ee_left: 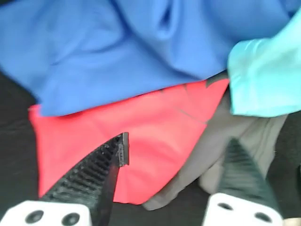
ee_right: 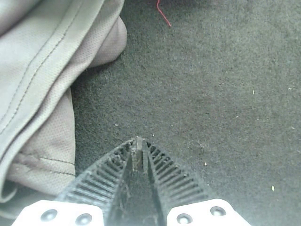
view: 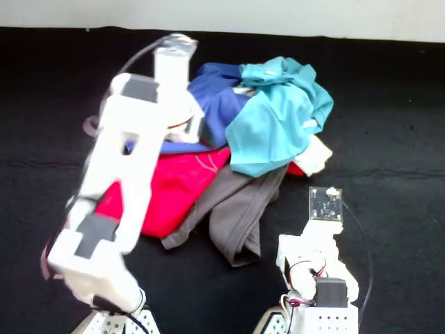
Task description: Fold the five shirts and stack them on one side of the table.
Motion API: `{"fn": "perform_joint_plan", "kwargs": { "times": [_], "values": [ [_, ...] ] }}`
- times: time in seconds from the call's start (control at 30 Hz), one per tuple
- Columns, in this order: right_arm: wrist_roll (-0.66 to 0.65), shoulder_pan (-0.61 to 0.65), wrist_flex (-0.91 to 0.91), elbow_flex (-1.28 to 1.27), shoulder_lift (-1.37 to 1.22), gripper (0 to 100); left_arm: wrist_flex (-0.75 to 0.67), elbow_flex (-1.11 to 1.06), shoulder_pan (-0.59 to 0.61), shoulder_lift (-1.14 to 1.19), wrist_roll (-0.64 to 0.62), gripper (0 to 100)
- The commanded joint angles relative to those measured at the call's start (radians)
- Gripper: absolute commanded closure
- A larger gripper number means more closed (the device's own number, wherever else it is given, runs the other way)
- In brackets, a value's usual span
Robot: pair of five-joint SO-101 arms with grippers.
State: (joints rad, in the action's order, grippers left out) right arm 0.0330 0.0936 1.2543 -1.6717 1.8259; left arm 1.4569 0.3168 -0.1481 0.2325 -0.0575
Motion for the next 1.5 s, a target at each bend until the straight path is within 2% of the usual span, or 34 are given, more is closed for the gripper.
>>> {"fn": "perform_joint_plan", "kwargs": {
  "times": [0.0, 0.2, 0.3, 0.37, 0.43, 0.5, 0.53, 0.57, 0.6, 0.67, 0.83, 1.07, 1.17, 1.27, 1.4, 1.47],
  "values": [
    [-0.011, -0.012, -0.007, -0.136, 0.010, 99.2, 0.087, 0.312, -0.053, 0.223, -0.025, 63],
    [-0.011, -0.012, -0.007, -0.136, 0.010, 99.2, 0.104, 0.541, -0.081, 0.627, -0.021, 63],
    [-0.011, -0.012, -0.007, -0.136, 0.010, 99.2, 0.126, 0.638, -0.030, 0.800, -0.014, 63],
    [-0.011, -0.012, -0.007, -0.136, 0.010, 99.2, 0.181, 0.722, 0.021, 0.875, 0.055, 65],
    [-0.011, -0.012, -0.007, -0.136, 0.010, 99.2, 0.241, 0.811, 0.077, 0.929, 0.170, 73],
    [-0.011, -0.012, -0.007, -0.136, 0.010, 99.2, 0.281, 0.891, 0.151, 0.966, 0.272, 88],
    [-0.011, -0.012, -0.007, -0.136, 0.010, 99.2, 0.287, 0.926, 0.197, 0.974, 0.295, 97],
    [-0.011, -0.012, -0.007, -0.136, 0.010, 99.2, 0.292, 0.954, 0.251, 0.975, 0.296, 100],
    [-0.011, -0.012, -0.007, -0.136, 0.010, 99.2, 0.293, 0.983, 0.308, 0.975, 0.298, 96],
    [-0.011, -0.012, -0.007, -0.136, 0.010, 99.2, 0.292, 1.052, 0.426, 0.975, 0.299, 100],
    [-0.011, -0.012, -0.007, -0.136, 0.010, 99.2, 0.292, 1.349, 0.731, 0.970, 0.299, 99],
    [-0.011, -0.012, -0.007, -0.136, 0.010, 99.2, 0.150, 1.343, 1.082, 0.697, 0.336, 99],
    [-0.011, -0.012, -0.007, -0.136, 0.010, 99.2, 0.063, 1.339, 1.170, 0.605, 0.336, 99],
    [-0.011, -0.012, -0.007, -0.136, 0.010, 99.2, 0.054, 1.340, 1.198, 0.575, 0.336, 99],
    [-0.011, -0.012, -0.007, -0.136, 0.010, 99.2, 0.133, 1.334, 1.187, 0.593, 0.342, 98],
    [-0.011, -0.012, -0.007, -0.136, 0.010, 99.2, 0.193, 1.334, 1.170, 0.625, 0.342, 92]
  ]
}}
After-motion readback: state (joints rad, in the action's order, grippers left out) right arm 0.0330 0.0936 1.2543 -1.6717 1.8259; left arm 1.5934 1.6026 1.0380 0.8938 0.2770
